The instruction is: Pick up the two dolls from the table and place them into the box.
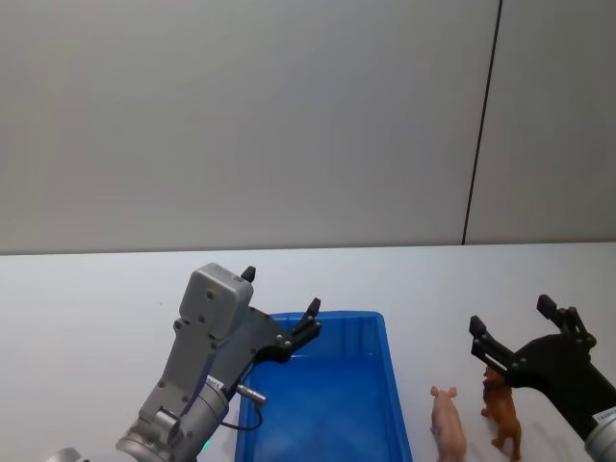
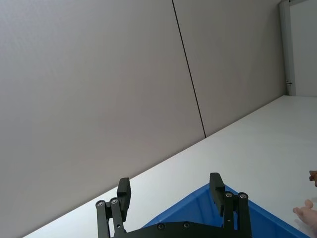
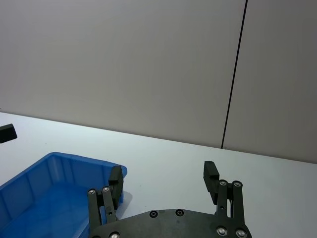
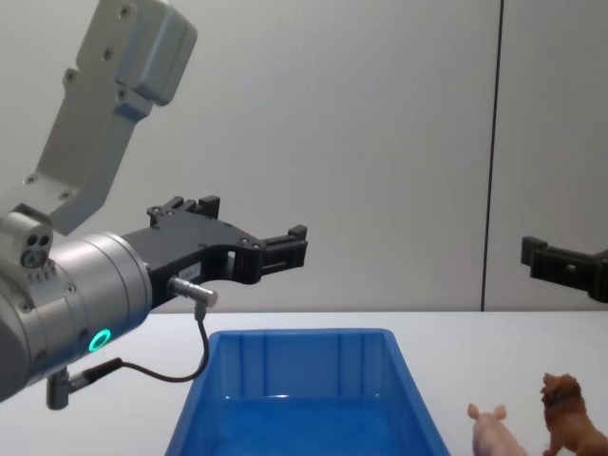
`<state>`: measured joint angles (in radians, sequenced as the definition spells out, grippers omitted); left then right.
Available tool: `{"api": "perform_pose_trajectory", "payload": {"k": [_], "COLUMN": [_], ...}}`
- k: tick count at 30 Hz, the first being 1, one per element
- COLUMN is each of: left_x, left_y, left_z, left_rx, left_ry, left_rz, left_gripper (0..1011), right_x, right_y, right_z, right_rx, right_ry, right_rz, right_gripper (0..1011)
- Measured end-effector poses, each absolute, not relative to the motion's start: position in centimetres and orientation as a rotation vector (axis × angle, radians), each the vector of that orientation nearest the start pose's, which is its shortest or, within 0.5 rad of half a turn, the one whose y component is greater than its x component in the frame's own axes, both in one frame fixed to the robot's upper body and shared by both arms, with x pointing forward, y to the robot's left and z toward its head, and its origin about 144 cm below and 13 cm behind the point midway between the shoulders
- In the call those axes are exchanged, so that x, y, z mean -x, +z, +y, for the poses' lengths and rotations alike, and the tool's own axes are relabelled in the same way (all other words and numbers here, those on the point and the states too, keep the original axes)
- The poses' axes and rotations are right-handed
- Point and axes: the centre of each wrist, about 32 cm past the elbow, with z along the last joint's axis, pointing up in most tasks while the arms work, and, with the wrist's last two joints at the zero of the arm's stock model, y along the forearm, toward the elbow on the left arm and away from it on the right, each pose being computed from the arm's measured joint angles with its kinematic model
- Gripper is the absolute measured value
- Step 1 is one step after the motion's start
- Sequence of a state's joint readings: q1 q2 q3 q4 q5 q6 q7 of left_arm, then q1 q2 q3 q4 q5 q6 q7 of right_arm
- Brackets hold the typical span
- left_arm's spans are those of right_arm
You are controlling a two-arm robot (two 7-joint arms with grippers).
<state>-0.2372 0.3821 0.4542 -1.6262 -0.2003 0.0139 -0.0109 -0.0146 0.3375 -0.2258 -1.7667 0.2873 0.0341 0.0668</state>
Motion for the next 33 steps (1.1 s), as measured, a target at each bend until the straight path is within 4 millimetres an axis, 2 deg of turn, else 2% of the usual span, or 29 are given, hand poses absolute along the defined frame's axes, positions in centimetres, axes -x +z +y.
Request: {"api": "perform_pose_trajectory", "payload": {"k": [23, 33], "left_x": [-49.2, -49.2], "left_y": [120.4, 120.4], "left_z": [19.8, 19.8], "left_rx": [-0.061, -0.061], "left_ry": [1.124, 1.124], "left_rz": [-0.268, -0.268], "left_gripper": [1003, 1003], "right_x": [-44.3, -44.1], "right_y": [118.9, 118.6], "right_z": [-23.7, -25.0], "right_rx": [-0.026, -0.001], "right_ry": [-1.229, -1.221], "right_rz": [-0.075, -0.035], "right_gripper": [1001, 1001]}}
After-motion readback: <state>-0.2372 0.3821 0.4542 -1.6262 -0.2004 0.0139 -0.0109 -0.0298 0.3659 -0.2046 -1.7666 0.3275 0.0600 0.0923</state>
